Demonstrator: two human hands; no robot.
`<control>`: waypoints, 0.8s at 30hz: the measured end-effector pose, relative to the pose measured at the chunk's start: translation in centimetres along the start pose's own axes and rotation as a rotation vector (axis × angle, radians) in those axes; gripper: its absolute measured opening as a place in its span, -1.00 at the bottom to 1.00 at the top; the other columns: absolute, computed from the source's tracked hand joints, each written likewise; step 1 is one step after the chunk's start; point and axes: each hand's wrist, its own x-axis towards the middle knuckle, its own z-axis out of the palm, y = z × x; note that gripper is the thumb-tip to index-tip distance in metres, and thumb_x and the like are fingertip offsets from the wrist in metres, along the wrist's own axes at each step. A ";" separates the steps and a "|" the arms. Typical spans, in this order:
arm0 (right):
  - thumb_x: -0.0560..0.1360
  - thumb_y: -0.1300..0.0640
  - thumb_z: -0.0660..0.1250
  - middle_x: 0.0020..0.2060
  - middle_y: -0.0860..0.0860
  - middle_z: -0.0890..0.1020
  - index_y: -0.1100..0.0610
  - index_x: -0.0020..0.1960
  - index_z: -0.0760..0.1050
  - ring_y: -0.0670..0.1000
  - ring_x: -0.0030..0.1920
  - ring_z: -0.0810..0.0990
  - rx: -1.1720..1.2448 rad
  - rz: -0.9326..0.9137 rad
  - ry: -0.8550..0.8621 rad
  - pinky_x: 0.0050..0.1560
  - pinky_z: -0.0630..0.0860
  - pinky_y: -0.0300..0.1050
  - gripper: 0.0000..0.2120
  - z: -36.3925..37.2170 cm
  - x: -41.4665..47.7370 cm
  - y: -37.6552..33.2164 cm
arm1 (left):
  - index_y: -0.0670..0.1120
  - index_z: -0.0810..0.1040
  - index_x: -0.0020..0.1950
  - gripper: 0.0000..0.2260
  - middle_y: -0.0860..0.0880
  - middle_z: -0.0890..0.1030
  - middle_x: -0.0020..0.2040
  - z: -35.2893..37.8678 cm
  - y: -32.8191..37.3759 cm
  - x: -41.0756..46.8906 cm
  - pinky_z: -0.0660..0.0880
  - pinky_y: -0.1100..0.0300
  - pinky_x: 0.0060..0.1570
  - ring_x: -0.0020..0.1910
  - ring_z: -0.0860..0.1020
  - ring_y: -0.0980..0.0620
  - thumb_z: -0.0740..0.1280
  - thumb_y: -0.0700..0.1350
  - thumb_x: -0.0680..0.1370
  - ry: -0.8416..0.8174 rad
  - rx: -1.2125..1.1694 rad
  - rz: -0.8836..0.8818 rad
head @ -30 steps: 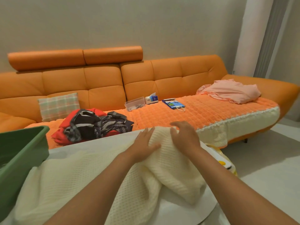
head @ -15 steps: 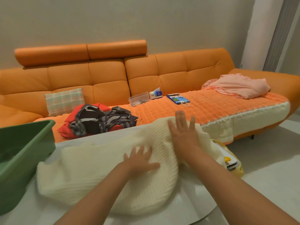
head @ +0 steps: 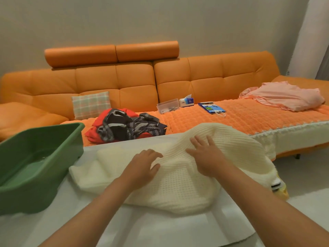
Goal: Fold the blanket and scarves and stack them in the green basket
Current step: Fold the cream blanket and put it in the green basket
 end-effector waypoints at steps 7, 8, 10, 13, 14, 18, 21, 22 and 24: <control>0.47 -0.10 0.36 0.08 -0.09 0.54 -0.09 0.13 0.55 -0.03 0.07 0.53 0.621 -0.335 0.015 0.08 0.48 -0.05 -0.74 -5.3 -1.4 -11.3 | 0.03 0.31 -0.17 -0.87 0.09 0.42 -0.23 -6.1 -3.6 -6.9 0.27 0.22 -0.32 -0.26 0.35 0.09 0.23 -0.16 0.39 -0.050 0.148 -0.036; 0.43 -0.16 0.41 0.04 -0.09 0.53 -0.09 0.10 0.53 -0.04 0.01 0.52 0.609 -0.378 -0.063 0.02 0.49 -0.06 -0.71 -5.5 -1.6 -12.9 | 0.00 0.31 -0.20 -0.90 0.06 0.42 -0.29 -6.6 -4.1 -7.9 0.24 0.20 -0.35 -0.30 0.33 0.07 0.23 -0.15 0.38 -0.072 0.162 -0.050; 0.40 -0.14 0.45 0.04 -0.08 0.52 -0.11 0.12 0.50 -0.02 0.00 0.52 0.498 -0.403 -0.173 -0.02 0.50 -0.07 -0.67 -5.1 -1.4 -15.5 | -0.03 0.33 -0.24 -0.93 0.04 0.43 -0.35 -7.0 -5.2 -10.0 0.24 0.19 -0.37 -0.35 0.33 0.06 0.22 -0.10 0.37 -0.121 0.177 -0.065; 0.50 0.16 0.35 0.14 0.01 0.57 -0.04 0.20 0.54 0.09 0.12 0.54 0.379 -0.328 -0.079 0.09 0.45 -0.08 -0.70 -4.4 -0.2 -17.1 | 0.04 0.44 -0.18 -0.91 0.09 0.52 -0.26 -7.0 -7.6 -12.4 0.40 0.21 -0.28 -0.27 0.46 0.12 0.26 0.02 0.38 -0.183 0.158 -0.139; 0.52 0.22 0.29 0.15 0.03 0.58 -0.01 0.23 0.55 0.10 0.16 0.55 0.384 -0.275 -0.044 0.14 0.45 -0.08 -0.68 -4.3 0.1 -17.2 | 0.08 0.48 -0.11 -0.87 0.13 0.53 -0.18 -7.0 -8.5 -12.8 0.46 0.21 -0.18 -0.18 0.48 0.15 0.28 0.06 0.39 -0.194 0.138 -0.162; 0.55 0.23 0.15 0.05 0.01 0.62 0.07 0.09 0.58 0.08 0.11 0.56 0.801 -0.033 0.059 0.02 0.44 -0.12 -0.74 -4.9 0.8 -16.3 | 0.17 0.44 0.33 -0.48 0.17 0.42 0.24 -6.1 -10.9 -13.0 0.35 0.23 0.27 0.24 0.36 0.16 0.34 0.25 0.38 -0.044 0.108 -0.088; 0.57 0.28 0.08 -0.06 0.05 0.62 0.17 -0.01 0.58 0.08 0.00 0.55 1.142 0.101 0.119 -0.03 0.43 -0.13 -0.72 -6.3 1.2 -15.1 | 0.12 0.35 0.43 -0.31 0.09 0.37 0.37 -5.0 -11.1 -12.3 0.31 0.13 0.35 0.34 0.33 0.07 0.47 0.22 0.35 0.116 0.083 -0.055; 0.59 0.27 0.08 -0.07 0.05 0.61 0.19 -0.01 0.58 0.08 0.00 0.55 1.246 0.120 0.120 0.00 0.47 -0.09 -0.72 -6.7 1.3 -14.9 | 0.07 0.36 0.42 -0.32 0.06 0.41 0.35 -4.5 -11.0 -11.8 0.37 0.09 0.31 0.31 0.39 0.02 0.52 0.13 0.36 0.162 0.051 -0.062; 0.63 0.14 0.14 0.00 0.06 0.61 0.18 0.06 0.56 0.09 0.06 0.56 1.366 0.120 0.091 0.15 0.50 0.02 -0.77 -7.0 1.4 -14.4 | -0.02 0.46 0.32 -0.48 -0.01 0.51 0.26 -3.8 -10.5 -10.9 0.45 0.03 0.18 0.20 0.50 -0.07 0.53 -0.07 0.40 0.244 -0.053 -0.130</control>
